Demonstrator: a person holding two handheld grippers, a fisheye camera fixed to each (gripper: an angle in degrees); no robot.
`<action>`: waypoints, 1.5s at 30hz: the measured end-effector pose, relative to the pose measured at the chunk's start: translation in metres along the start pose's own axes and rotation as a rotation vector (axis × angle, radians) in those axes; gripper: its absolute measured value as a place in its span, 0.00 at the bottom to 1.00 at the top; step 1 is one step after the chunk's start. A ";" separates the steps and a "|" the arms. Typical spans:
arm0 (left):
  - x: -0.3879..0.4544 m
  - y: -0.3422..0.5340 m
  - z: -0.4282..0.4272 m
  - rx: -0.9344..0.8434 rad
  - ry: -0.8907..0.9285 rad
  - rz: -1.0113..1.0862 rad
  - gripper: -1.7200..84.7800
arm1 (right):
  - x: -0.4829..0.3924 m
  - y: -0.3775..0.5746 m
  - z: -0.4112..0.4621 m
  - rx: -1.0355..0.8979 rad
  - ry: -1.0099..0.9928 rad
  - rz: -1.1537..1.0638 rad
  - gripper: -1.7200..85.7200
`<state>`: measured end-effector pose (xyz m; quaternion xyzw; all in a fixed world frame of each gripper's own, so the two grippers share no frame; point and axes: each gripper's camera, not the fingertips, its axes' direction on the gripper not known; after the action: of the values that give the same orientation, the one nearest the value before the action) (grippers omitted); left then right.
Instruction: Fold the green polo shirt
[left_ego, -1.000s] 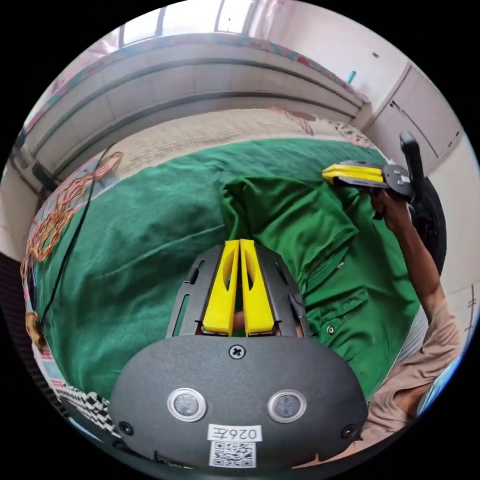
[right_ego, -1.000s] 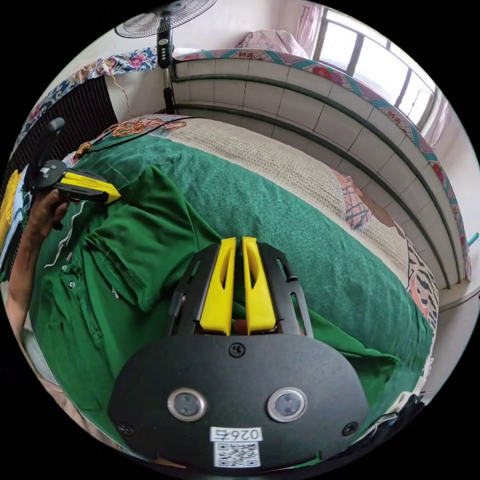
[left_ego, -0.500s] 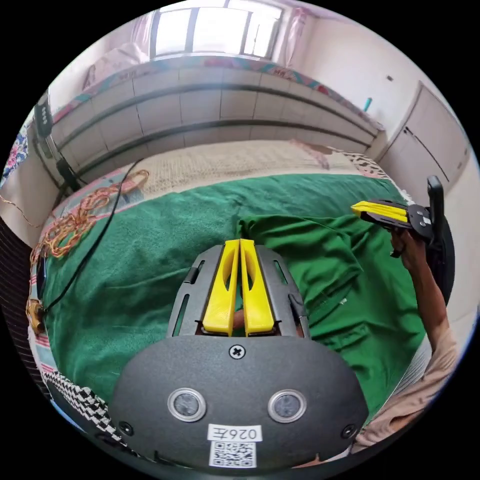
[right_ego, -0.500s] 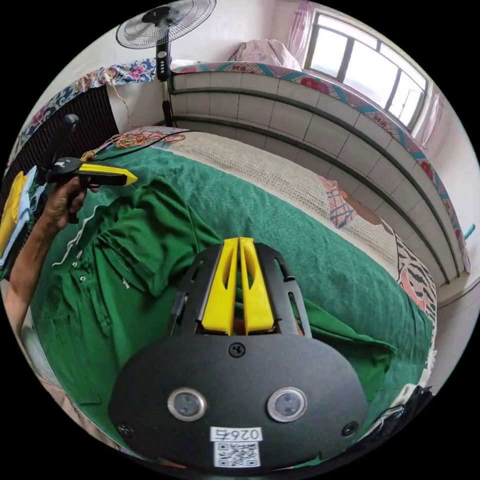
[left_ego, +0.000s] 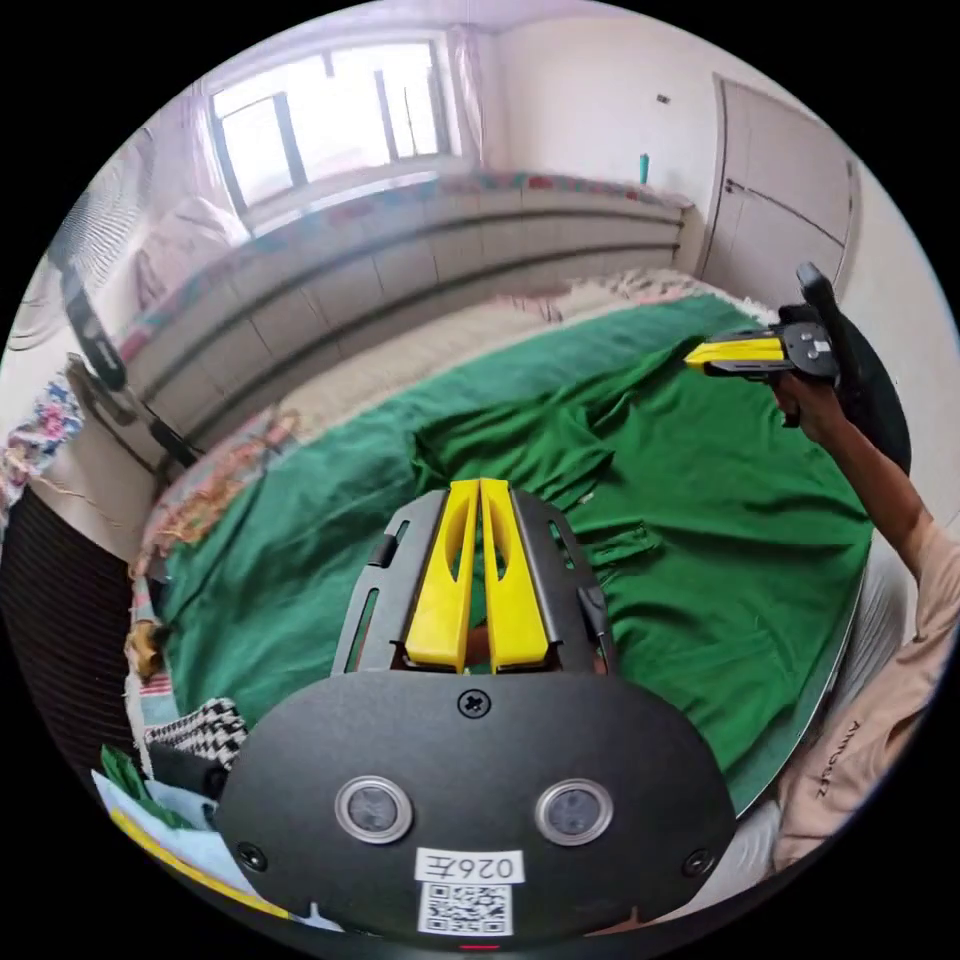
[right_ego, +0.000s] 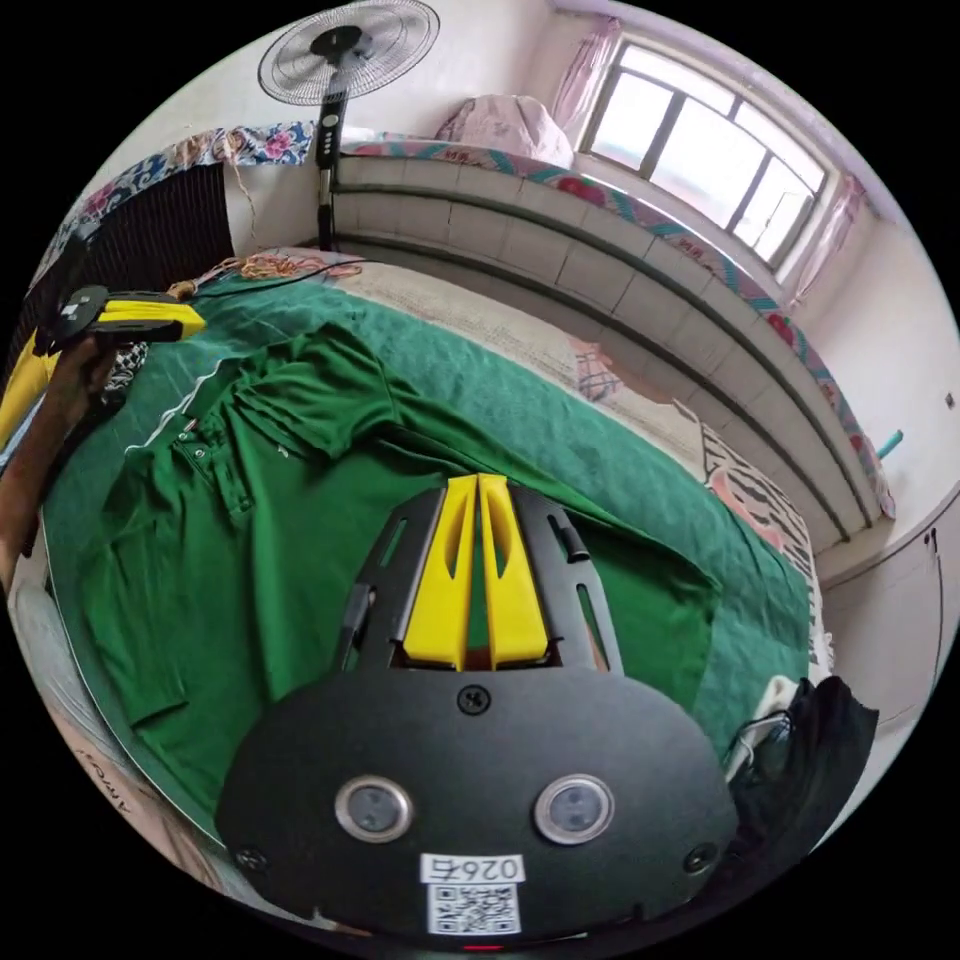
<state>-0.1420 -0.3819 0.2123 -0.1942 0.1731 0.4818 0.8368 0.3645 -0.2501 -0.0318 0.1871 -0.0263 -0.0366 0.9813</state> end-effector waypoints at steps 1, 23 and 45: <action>0.002 0.003 -0.049 0.107 -0.017 -0.003 0.01 | 0.017 0.027 -0.048 0.074 0.043 0.025 0.01; 0.315 -0.247 -0.164 0.150 0.702 0.227 0.03 | 0.230 0.483 -0.329 0.135 -0.179 0.692 0.06; 0.565 -0.539 0.044 -0.437 0.090 0.196 0.21 | 0.242 0.496 -0.307 -0.139 -0.162 0.640 0.19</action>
<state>0.6025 -0.1903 0.0662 -0.3740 0.1199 0.5775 0.7157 0.6561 0.3026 -0.1250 0.0987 -0.1592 0.2569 0.9481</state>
